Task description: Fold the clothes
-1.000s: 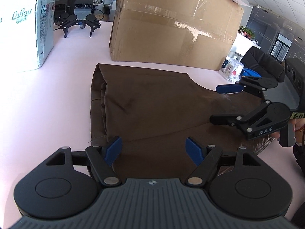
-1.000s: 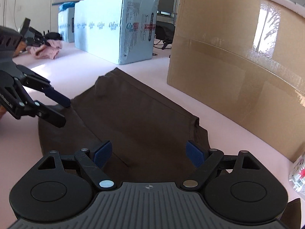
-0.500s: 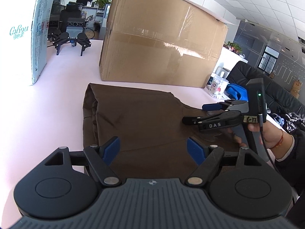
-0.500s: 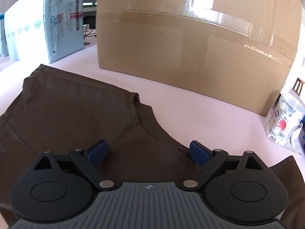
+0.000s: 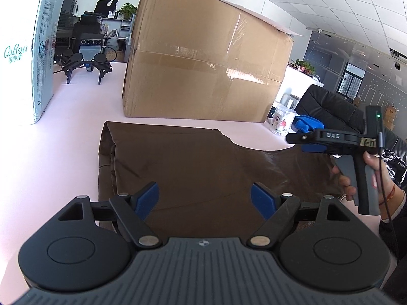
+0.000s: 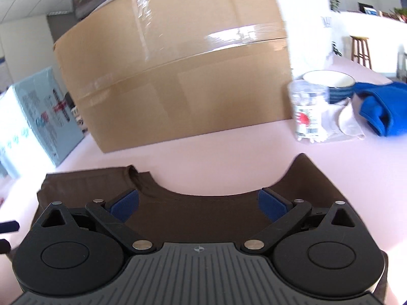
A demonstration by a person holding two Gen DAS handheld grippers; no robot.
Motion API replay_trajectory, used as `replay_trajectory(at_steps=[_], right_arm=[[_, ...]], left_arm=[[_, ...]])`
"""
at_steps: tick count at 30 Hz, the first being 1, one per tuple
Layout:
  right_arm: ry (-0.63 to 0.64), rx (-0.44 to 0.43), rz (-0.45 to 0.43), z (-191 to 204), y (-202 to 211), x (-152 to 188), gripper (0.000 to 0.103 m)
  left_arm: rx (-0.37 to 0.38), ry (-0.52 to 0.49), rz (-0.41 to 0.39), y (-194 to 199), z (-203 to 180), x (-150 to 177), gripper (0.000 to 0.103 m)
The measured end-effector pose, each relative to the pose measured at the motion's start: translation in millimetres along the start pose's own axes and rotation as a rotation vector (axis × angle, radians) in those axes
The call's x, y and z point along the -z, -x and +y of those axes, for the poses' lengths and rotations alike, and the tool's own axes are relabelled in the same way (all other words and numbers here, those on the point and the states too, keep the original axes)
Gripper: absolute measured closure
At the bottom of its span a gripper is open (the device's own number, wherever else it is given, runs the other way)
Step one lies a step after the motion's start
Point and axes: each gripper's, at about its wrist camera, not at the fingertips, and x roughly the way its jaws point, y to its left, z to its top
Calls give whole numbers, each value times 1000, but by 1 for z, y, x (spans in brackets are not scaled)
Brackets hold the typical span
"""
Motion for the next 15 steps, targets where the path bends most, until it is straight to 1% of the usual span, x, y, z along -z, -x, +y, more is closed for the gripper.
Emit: replay_trajectory(at_steps=[1,2,3,4,5,7,8,12,13,15], right_arm=[[-86,-75,-64,-17,13,4,2],[-161,-126,-115,-31,23,7,2],[-201,-143,-142,-36,25,8,2],[-210,-141,-169,-38,24,8,2],[-192,-123,-186,-38,23,8,2],[-132,-50,-158,-32,16,8,2],[-121,-28,-143,-31,13,9,2],[-122,12,-81,-32,3,16,2],[-116,23,-76,-31,2,17,2],[-95,39,-71,-31,-1,22,2]], left_arm=[[12,-7,5,-3,-2,0,25],[24,-14,11,-7,-4,1,25],[31,-18,16,-10,-6,1,25],[28,-21,22,-13,-7,1,25],[16,-24,31,-17,-9,2,25],[-13,-16,48,-23,-8,3,25],[-24,-7,56,-26,-6,4,25],[-75,97,100,-41,13,5,25],[-82,108,105,-43,15,6,25],[-90,97,99,-43,13,6,25]])
